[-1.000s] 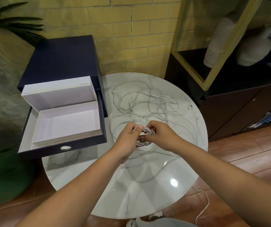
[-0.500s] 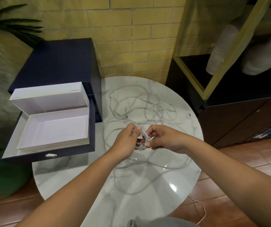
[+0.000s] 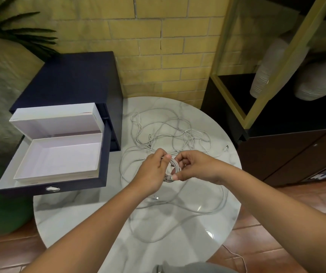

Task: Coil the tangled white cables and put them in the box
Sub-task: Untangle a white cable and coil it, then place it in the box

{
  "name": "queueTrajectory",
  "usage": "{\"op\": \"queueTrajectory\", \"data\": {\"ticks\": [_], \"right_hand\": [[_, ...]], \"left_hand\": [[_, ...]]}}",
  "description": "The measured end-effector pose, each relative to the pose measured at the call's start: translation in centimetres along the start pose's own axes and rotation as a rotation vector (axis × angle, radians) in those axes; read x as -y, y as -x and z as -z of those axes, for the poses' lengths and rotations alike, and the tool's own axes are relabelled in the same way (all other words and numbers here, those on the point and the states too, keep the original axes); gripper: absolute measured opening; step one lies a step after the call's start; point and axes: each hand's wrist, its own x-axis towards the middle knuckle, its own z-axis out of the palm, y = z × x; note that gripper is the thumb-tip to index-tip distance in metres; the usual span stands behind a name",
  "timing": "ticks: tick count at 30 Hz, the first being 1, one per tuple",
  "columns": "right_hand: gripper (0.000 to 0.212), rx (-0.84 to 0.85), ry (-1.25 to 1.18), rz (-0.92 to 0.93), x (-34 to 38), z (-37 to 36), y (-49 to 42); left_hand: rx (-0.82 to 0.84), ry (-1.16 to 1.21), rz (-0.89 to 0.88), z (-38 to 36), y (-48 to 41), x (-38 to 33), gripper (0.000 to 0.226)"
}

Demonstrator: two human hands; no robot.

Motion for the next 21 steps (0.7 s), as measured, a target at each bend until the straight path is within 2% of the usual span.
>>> {"op": "queueTrajectory", "data": {"ticks": [4, 6, 9, 11, 16, 21], "right_hand": [[0.019, -0.053, -0.032, 0.025, -0.3, 0.0, -0.2], [0.018, -0.076, -0.064, 0.025, -0.4, 0.1, -0.1], [0.02, -0.137, -0.249, 0.026, -0.5, 0.2, 0.0], [0.019, -0.171, -0.368, 0.024, -0.5, 0.1, 0.0], [0.019, -0.122, -0.422, 0.031, -0.5, -1.1, -0.3], [0.018, -0.131, -0.207, 0.025, 0.2, -2.0, -1.0]], "left_hand": [[-0.022, 0.054, 0.016, 0.0, -0.2, -0.3, 0.022], [-0.043, 0.242, 0.082, 0.1, -0.1, -0.4, 0.019], [-0.005, 0.622, 0.246, 0.3, 0.2, -0.2, 0.03], [0.058, 0.732, 0.276, 0.4, 0.6, 0.0, 0.031], [0.051, 0.743, 0.221, 0.9, 1.0, 0.3, 0.03], [0.001, 0.711, 0.211, 2.0, 0.9, 1.0, 0.029]]}}
